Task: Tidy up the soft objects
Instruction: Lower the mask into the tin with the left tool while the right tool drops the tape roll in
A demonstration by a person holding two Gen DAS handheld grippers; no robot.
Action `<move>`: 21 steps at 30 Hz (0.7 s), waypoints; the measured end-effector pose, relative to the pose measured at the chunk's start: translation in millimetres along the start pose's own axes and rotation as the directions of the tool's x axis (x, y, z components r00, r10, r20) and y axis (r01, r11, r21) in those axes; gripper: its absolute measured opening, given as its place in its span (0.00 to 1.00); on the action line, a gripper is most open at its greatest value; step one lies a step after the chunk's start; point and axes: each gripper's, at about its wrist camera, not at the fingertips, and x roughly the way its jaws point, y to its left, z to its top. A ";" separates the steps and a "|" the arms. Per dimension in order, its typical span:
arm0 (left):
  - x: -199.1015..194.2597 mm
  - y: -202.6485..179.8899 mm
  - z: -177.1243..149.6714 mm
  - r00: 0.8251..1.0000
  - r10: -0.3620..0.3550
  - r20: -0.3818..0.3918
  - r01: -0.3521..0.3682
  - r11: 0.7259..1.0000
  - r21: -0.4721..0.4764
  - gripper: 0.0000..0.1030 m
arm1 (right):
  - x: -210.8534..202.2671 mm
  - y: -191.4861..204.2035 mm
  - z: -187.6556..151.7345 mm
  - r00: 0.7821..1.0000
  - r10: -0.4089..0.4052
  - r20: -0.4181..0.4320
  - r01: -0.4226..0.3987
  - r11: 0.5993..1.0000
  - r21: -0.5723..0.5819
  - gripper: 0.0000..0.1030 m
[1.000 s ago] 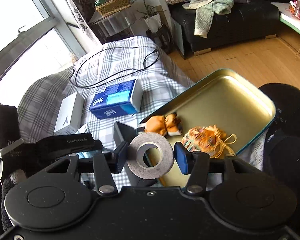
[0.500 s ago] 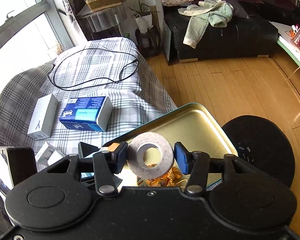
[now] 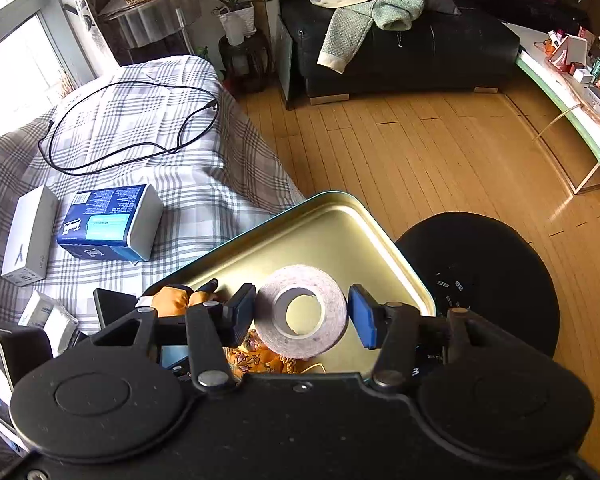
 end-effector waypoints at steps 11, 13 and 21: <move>-1.2 4.3 -4.3 1.000 -0.016 -0.004 0.016 1.000 -0.006 0.80 | -7.5 -2.7 3.0 0.999 -0.003 0.038 0.002 1.000 0.023 0.50; -4.1 4.5 -6.0 1.000 -0.021 -0.001 0.021 1.000 -0.006 0.80 | -10.1 -1.2 2.9 0.998 0.002 0.055 -0.003 1.000 0.022 0.50; -22.3 10.9 -14.2 0.999 -0.025 0.028 0.026 1.000 -0.011 0.81 | -29.7 14.4 -4.7 0.982 -0.031 0.184 0.039 0.998 -0.040 0.50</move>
